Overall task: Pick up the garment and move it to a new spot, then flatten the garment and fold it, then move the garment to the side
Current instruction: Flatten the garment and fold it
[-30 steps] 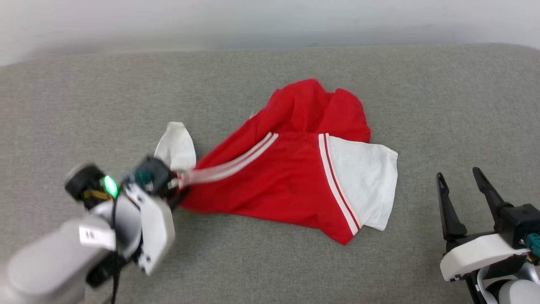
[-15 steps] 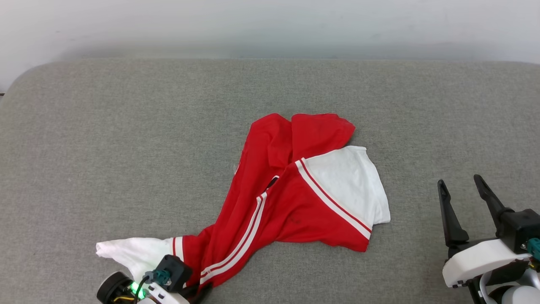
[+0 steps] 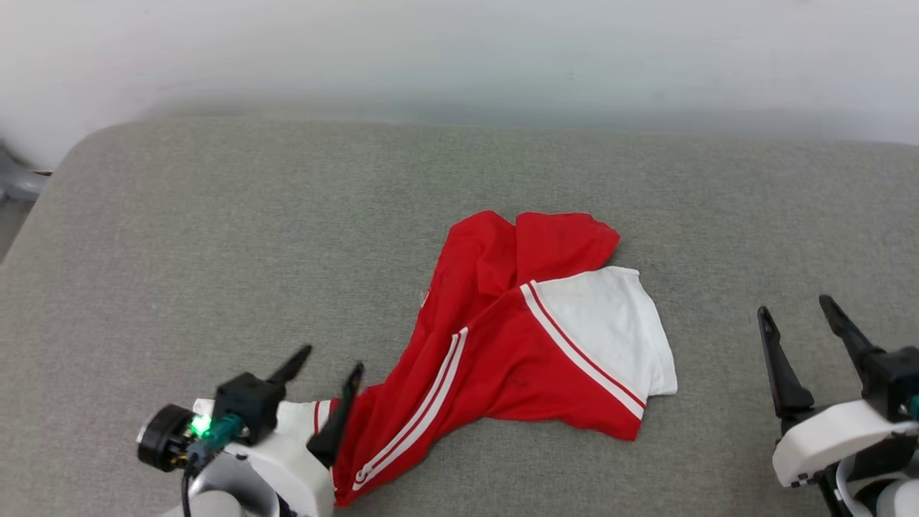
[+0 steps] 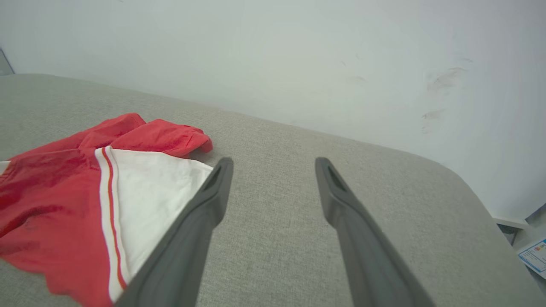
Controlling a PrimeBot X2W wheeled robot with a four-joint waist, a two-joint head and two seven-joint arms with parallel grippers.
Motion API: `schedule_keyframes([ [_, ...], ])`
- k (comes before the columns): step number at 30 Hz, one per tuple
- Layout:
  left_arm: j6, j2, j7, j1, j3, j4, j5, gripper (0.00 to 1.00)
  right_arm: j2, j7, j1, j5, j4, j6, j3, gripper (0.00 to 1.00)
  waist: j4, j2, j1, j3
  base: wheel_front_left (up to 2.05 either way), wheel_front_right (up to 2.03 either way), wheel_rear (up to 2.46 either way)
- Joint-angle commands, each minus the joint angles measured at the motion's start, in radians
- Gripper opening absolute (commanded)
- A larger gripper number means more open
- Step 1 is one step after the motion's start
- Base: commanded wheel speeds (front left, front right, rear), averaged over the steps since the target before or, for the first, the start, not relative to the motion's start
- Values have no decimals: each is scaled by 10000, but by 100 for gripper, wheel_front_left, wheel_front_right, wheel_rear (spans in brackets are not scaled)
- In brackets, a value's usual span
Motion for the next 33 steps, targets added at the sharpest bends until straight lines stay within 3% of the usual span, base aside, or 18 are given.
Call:
schedule_keyframes([
  [1, 342, -65, -63, 264, 485, -222, 273, 100, -231, 84, -275, 99, -63, -13, 144, 100, 91, -1, 1, -41, 0, 0, 0],
  [6, 1247, -393, -72, 1074, 2242, -944, 1634, 100, -1112, 757, -1029, 409, 67, -13, 903, 100, 317, -1, 1, 38, 0, 0, 0],
  [10, 1522, -761, -74, 1663, 3394, -1246, 2449, 100, -1813, 1534, -1661, 879, 286, -13, 1699, 100, 483, -1, 1, 210, 0, 0, 0],
  [15, 1707, -1629, -65, 2595, 4989, -1620, 3827, 100, -3013, 3392, -2979, 2151, 763, -13, 3265, 100, 840, -1, 1, 595, 0, 0, 0],
  [17, 1575, -2040, -64, 2924, 5525, -1672, 4276, 100, -3487, 4203, -3517, 2682, 975, -13, 3933, 100, 1007, -1, 1, 794, 0, 0, 0],
  [18, 1274, -2671, -65, 3232, 6210, -1673, 4913, 100, -4075, 5396, -4330, 3485, 1285, -11, 4842, 100, 1280, -1, 1, 1128, 0, 0, 0],
  [21, 848, -3335, -65, 3373, 6786, -1618, 5436, 100, -4581, 6314, -5110, 4136, 1642, -13, 5622, 100, 1557, -1, 1, 1486, 0, 0, 0],
  [25, 223, -4165, -65, 3438, 7443, -1407, 5968, 100, -4953, 7333, -6038, 4909, 2231, -13, 6525, 100, 1857, -1, 1, 1920, 0, 0, 0],
  [33, -959, -5483, -66, 3241, 8509, -1051, 6831, 100, -4949, 7803, -6899, 5588, 3476, -7, 8424, 100, 2229, -1, 1, 2524, 0, 0, 0],
])
